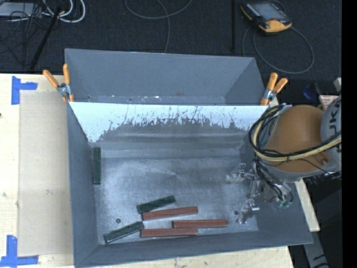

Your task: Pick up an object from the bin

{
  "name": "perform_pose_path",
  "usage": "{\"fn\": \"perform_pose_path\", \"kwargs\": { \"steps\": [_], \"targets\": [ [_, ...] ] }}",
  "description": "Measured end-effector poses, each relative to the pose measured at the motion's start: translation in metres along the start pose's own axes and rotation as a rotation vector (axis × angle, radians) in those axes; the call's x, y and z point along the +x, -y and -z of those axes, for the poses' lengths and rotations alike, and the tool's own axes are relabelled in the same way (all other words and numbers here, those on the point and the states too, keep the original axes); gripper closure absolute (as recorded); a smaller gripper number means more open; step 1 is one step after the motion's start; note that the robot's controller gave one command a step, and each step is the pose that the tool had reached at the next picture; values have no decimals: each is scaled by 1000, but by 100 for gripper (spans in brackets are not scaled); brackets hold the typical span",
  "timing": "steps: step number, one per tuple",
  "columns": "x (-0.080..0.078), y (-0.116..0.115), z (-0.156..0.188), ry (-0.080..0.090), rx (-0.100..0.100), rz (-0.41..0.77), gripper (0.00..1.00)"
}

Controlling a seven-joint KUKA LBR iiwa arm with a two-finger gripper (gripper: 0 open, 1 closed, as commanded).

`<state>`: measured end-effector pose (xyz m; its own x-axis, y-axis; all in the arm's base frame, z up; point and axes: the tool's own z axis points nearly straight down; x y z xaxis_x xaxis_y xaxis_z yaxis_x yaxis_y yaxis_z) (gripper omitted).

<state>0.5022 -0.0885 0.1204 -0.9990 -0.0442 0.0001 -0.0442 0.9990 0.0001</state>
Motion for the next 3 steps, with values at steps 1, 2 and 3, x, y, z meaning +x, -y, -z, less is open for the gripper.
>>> {"fn": "perform_pose_path", "kwargs": {
  "steps": [1,2,3],
  "targets": [
    [23,-43,-45,4,0,83,100],
    [23,-43,-45,4,0,83,100],
    [11,-50,114,3,0,115,100]
  ]
}}
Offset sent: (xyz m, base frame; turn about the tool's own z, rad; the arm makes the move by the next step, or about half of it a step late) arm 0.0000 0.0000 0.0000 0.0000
